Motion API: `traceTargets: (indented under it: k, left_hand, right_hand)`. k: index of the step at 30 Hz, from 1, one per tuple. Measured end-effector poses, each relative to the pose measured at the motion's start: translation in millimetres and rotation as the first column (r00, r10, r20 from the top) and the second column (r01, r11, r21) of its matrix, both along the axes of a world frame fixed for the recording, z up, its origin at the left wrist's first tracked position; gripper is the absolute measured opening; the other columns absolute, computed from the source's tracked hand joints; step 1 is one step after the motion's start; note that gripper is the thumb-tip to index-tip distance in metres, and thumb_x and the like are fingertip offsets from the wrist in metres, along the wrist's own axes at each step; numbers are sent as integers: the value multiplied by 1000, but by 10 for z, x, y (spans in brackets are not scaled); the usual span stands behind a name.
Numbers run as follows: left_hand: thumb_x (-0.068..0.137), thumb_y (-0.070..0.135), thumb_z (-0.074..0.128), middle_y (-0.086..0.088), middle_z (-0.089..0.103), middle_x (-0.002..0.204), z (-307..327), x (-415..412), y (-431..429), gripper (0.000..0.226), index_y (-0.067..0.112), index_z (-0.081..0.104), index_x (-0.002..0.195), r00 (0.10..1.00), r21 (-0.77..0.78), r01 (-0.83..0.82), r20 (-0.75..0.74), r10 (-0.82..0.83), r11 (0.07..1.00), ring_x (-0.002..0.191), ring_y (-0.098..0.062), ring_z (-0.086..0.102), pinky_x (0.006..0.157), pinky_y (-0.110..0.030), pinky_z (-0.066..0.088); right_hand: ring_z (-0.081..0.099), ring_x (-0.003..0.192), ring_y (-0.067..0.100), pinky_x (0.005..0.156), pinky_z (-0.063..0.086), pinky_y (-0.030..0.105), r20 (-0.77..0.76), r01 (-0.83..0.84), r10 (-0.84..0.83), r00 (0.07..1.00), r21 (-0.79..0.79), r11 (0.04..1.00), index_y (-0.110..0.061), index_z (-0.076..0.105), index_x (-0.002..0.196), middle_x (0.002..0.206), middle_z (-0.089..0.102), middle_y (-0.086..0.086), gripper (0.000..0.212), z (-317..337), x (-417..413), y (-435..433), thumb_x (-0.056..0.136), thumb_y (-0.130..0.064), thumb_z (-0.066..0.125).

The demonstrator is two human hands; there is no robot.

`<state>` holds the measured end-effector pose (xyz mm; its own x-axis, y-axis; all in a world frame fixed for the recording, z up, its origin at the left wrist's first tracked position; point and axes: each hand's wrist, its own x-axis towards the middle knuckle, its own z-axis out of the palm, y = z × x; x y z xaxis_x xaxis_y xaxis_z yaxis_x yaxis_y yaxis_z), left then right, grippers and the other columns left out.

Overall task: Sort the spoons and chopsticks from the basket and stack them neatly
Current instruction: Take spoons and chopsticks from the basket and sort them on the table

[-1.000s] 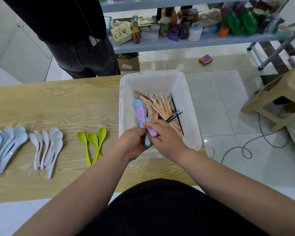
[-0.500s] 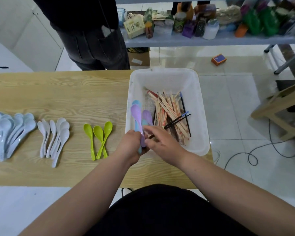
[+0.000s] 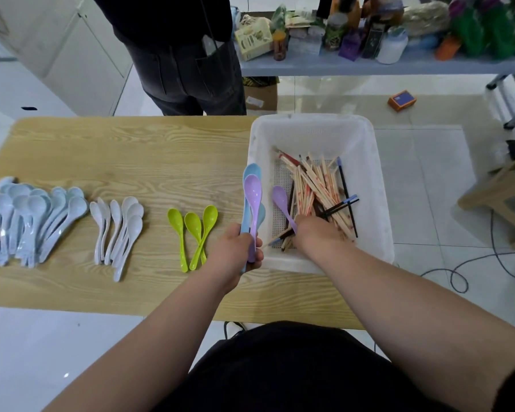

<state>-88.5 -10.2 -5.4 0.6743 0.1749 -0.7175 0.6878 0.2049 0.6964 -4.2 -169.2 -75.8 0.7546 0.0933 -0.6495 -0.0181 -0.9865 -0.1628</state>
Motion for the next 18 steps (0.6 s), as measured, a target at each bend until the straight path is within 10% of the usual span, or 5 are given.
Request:
traceTargets:
  k: [8, 14, 18]
  left_hand:
    - [90, -5, 36, -13, 54, 89, -31, 46, 96, 21, 6, 51, 98, 997, 1, 72, 10, -72, 997, 51, -17, 50, 48, -27, 44]
    - [85, -9, 34, -12, 54, 88, 23, 123, 98, 30, 2, 53, 106, 987, 26, 155, 27, -156, 988, 52, -16, 50, 47, -25, 46]
    - [86, -6, 37, -12, 57, 90, 29, 92, 64, 27, -1, 53, 108, 966, 98, 237, 83, -245, 966, 53, -17, 52, 49, -26, 48]
  right_hand:
    - [63, 69, 19, 55, 41, 25, -248, 417, -370, 895, 171, 893, -2, 60, 127, 84, 62, 5, 30, 213, -28, -119, 98, -8, 54]
    - [55, 62, 12, 51, 37, 22, -596, 881, -677, 431, 441, 172, 0, 54, 101, 79, 56, 9, 20, 460, -187, -257, 95, 3, 36]
    - [64, 68, 17, 56, 45, 27, -664, 801, -584, 468, 597, -37, -10, 53, 98, 88, 65, 14, 29, 781, -545, -81, 91, 14, 38]
